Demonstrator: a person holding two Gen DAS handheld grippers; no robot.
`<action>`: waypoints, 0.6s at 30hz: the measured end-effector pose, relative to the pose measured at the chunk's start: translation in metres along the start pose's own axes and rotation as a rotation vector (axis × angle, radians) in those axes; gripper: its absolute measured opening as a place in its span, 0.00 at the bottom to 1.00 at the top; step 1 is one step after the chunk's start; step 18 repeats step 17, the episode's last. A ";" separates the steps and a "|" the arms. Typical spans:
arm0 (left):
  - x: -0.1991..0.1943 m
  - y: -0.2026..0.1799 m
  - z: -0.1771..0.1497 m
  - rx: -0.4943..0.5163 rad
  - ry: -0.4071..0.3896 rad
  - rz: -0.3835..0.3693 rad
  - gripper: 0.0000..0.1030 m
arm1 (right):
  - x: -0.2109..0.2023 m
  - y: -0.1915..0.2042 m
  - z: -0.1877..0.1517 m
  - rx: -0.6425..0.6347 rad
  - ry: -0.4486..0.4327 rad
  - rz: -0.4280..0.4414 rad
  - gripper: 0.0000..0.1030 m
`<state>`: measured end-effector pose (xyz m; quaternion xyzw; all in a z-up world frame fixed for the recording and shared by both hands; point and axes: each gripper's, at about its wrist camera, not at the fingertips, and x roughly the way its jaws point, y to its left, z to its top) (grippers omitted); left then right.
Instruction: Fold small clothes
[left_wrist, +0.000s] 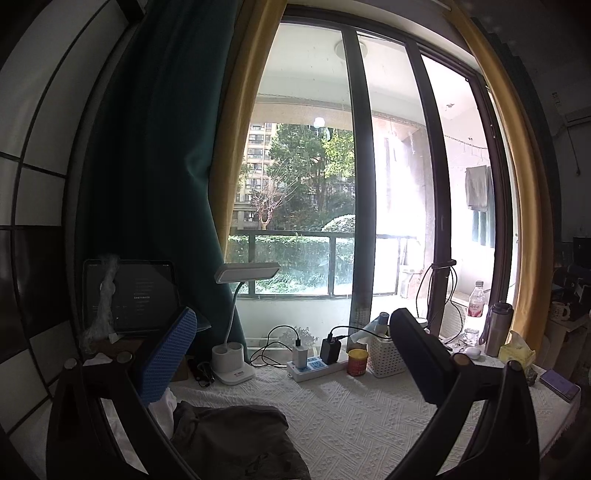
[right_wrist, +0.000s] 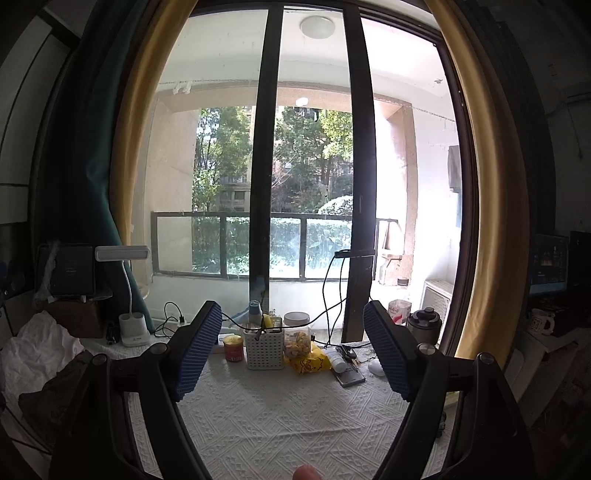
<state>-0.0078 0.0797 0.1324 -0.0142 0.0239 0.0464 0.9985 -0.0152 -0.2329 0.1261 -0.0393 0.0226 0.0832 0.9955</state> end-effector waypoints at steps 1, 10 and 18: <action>0.000 0.000 0.000 0.000 -0.001 0.000 1.00 | 0.000 0.000 0.000 0.000 -0.001 0.000 0.79; -0.002 -0.002 0.000 0.002 -0.003 -0.001 1.00 | 0.002 0.001 -0.001 0.001 0.001 0.003 0.79; 0.002 -0.005 -0.002 0.012 0.009 -0.006 1.00 | 0.008 0.000 -0.007 0.012 0.021 0.011 0.79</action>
